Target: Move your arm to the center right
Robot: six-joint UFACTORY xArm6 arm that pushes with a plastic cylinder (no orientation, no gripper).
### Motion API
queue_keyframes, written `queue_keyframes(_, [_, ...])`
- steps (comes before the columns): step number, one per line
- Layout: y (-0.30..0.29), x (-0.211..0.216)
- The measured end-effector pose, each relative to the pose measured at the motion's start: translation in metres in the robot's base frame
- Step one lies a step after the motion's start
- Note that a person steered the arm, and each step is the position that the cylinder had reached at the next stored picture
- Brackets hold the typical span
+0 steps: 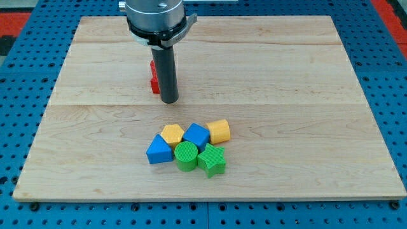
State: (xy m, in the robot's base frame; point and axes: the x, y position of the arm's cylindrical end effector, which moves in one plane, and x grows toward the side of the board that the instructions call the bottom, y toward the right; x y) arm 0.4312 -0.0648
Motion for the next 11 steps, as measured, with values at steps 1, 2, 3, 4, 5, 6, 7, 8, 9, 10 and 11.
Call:
queue_keyframes(1, [0.068,0.0])
queue_keyframes(2, [0.123,0.0])
queue_keyframes(3, [0.193,0.0])
queue_keyframes(4, [0.272,0.0])
queue_keyframes(5, [0.308,-0.002])
queue_keyframes(6, [0.333,-0.008])
queue_keyframes(7, [0.355,-0.018])
queue_keyframes(8, [0.357,-0.021])
queue_keyframes(9, [0.345,-0.021])
queue_keyframes(10, [0.316,-0.017])
queue_keyframes(11, [0.291,-0.002])
